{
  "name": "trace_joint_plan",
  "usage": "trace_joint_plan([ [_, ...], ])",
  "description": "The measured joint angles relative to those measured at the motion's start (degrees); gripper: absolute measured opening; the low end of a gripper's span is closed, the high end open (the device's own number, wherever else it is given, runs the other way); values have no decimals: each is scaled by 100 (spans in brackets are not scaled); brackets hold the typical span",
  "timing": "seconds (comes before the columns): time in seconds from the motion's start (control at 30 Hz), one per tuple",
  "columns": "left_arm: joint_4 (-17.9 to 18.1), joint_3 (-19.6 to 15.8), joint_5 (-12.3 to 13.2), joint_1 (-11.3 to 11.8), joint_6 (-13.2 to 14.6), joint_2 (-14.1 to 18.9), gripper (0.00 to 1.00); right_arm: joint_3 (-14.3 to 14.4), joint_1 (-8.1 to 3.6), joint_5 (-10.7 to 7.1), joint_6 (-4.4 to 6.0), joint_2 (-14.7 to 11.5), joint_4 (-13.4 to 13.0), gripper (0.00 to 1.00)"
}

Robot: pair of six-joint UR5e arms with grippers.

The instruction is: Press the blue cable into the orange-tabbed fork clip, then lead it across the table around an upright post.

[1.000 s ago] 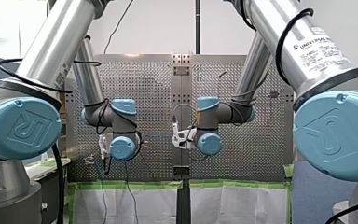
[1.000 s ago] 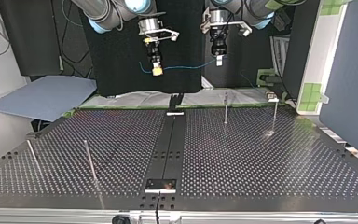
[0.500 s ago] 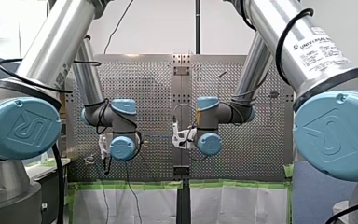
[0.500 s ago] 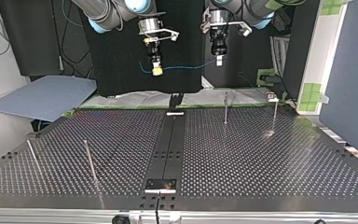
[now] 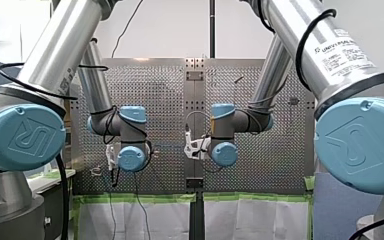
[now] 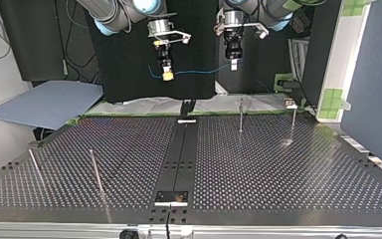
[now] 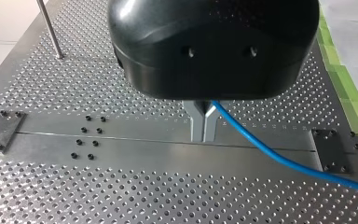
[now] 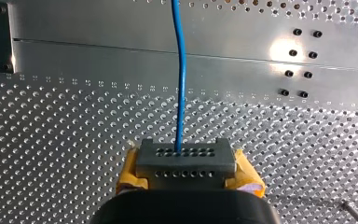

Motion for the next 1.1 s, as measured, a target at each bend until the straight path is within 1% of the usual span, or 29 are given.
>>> trace_joint_plan([
  [0.53,0,0,0,1,-8,0,0,-8,9,4,-4,8,8,0],
  [0.67,0,0,0,1,-9,0,0,-23,110,14,-14,147,119,0],
  [0.77,0,0,0,0,-9,0,0,-25,145,17,-17,297,160,0],
  [0.93,0,0,0,0,-9,0,0,-26,156,17,-18,532,174,0],
  [1.1,0,0,0,0,-9,0,0,-27,158,18,-18,599,176,0],
])
